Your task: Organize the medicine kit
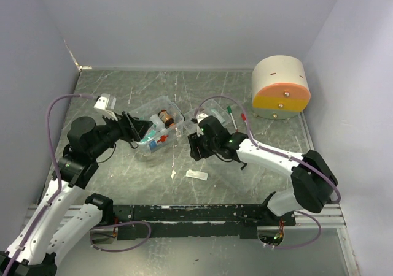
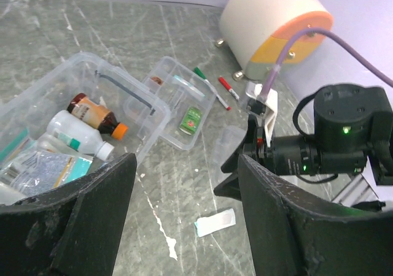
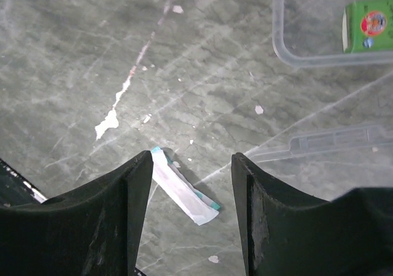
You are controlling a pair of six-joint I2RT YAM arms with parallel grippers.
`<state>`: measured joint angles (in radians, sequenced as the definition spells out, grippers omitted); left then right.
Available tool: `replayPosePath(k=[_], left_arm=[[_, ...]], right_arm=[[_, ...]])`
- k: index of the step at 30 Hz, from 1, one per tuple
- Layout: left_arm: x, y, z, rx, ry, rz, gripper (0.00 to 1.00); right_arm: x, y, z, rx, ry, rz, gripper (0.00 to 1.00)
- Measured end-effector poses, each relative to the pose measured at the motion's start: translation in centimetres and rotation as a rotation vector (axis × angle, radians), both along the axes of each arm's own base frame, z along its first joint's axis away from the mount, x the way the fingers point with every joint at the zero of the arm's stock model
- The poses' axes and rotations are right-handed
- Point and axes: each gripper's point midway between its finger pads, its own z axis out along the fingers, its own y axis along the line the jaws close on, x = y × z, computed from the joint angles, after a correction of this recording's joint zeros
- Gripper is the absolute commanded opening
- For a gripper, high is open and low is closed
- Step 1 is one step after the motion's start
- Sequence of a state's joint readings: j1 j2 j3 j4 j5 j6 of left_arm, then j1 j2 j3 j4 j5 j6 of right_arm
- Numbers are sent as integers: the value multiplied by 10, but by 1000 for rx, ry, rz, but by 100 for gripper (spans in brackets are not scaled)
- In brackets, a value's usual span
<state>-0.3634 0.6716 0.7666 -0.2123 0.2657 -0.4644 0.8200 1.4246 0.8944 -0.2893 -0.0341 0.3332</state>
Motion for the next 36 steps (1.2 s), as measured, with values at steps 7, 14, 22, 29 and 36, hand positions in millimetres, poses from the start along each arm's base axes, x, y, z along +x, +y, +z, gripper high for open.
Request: replayPosePath(k=[7, 14, 22, 29, 36], left_arm=[[8, 9, -4, 21, 30, 69, 77], [12, 17, -7, 26, 41, 118, 77], [18, 21, -12, 32, 60, 156, 77], [22, 23, -16, 41, 72, 176, 77], [22, 23, -16, 41, 72, 177, 77]], right_arm=[[-17, 2, -22, -36, 55, -14, 58], [-30, 3, -37, -63, 89, 8, 58], [-43, -1, -58, -129, 138, 39, 58], [-59, 1, -61, -129, 181, 130, 58], [-71, -6, -76, -219, 179, 184, 53]])
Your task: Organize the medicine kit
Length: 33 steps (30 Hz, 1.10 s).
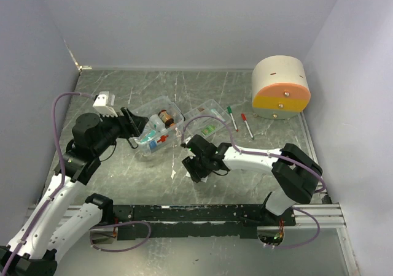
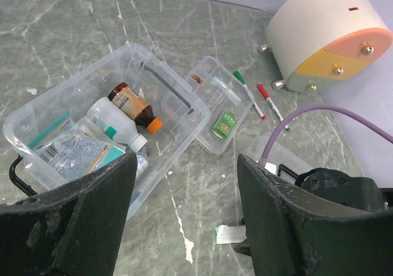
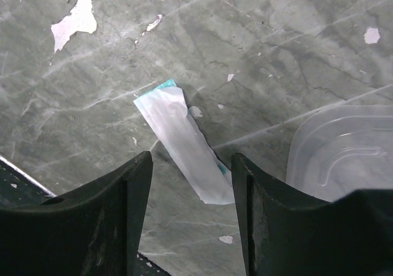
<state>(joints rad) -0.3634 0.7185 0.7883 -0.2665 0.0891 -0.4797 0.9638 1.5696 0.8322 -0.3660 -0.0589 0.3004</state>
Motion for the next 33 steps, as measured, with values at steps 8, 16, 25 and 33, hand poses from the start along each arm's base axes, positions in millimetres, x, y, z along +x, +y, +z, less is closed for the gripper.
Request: replayPosePath(k=[8, 16, 25, 33], left_arm=[[1, 0, -1, 2, 3, 2, 77], [0, 2, 1, 1, -5, 10, 77], [-2, 5, 3, 1, -12, 21, 77], [-2, 7, 3, 4, -13, 33, 76]], right_arm=[[6, -6, -3, -42, -40, -7, 21], [12, -5, -1, -41, -67, -44, 0], [29, -7, 24, -9, -166, -127, 0], [81, -1, 88, 84, -352, -253, 0]])
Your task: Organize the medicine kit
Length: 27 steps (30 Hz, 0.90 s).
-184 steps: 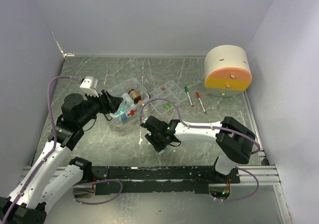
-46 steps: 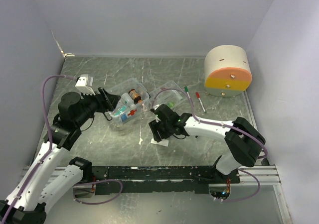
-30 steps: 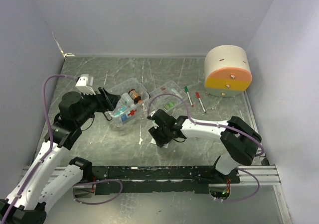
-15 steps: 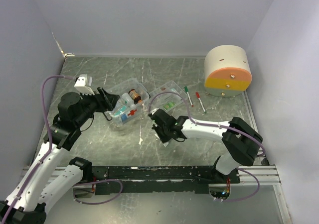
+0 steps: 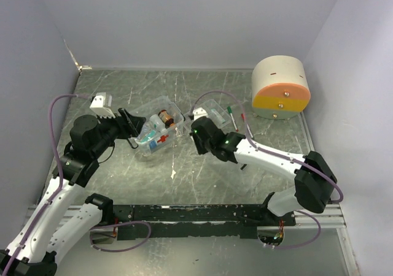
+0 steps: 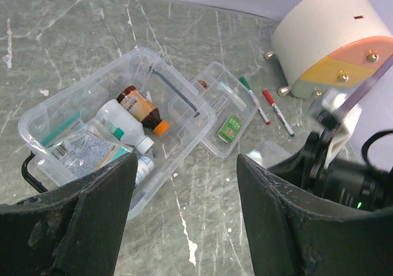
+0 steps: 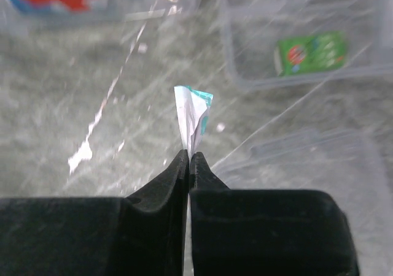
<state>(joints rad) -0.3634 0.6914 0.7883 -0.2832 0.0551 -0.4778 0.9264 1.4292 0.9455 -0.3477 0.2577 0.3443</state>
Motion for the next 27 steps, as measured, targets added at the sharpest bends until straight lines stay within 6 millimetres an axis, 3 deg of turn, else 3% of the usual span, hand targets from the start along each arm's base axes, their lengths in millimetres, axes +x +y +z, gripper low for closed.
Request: replayPosePath(k=[3, 6, 11, 18, 27], left_arm=[[-1, 1, 0, 1, -3, 4, 77], [-4, 4, -1, 11, -7, 9, 77], [-8, 13, -4, 46, -10, 38, 77], [-19, 28, -5, 64, -24, 90, 78], [-17, 34, -13, 94, 2, 115, 78]], right_arm=[[27, -7, 19, 22, -61, -54, 0], [61, -26, 33, 30, -114, -133, 0], [107, -61, 41, 8, -173, -229, 0], [155, -90, 26, -91, -192, -231, 0], [207, -92, 2, -214, -204, -127, 0]])
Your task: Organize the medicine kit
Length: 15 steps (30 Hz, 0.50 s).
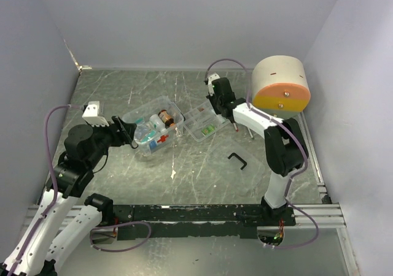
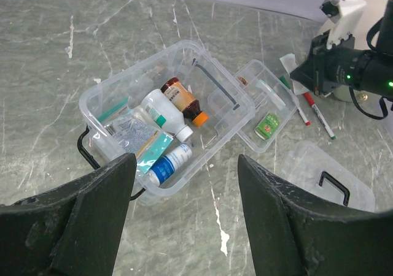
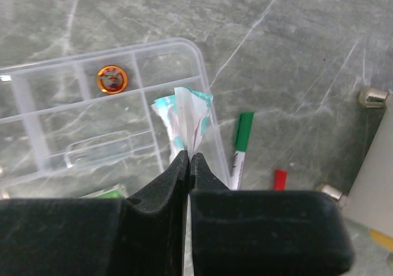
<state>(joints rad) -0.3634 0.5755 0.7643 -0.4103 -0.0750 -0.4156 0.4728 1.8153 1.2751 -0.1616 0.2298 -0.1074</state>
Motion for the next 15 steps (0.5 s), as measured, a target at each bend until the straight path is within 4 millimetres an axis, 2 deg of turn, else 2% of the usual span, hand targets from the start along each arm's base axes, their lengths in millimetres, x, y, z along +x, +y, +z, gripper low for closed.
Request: replayPosePath(k=[2, 6, 11, 15], left_arm=[[1, 0, -1, 1, 3, 0, 78], [1, -1, -2, 2, 8, 0, 78], [4, -1, -6, 9, 23, 0, 78], [5, -2, -9, 13, 34, -1, 78]], right_arm=[[11, -2, -10, -40, 9, 14, 0], [20, -8, -24, -83, 36, 37, 0], [21, -10, -42, -93, 86, 85, 1], [19, -13, -55, -95, 123, 105, 10]])
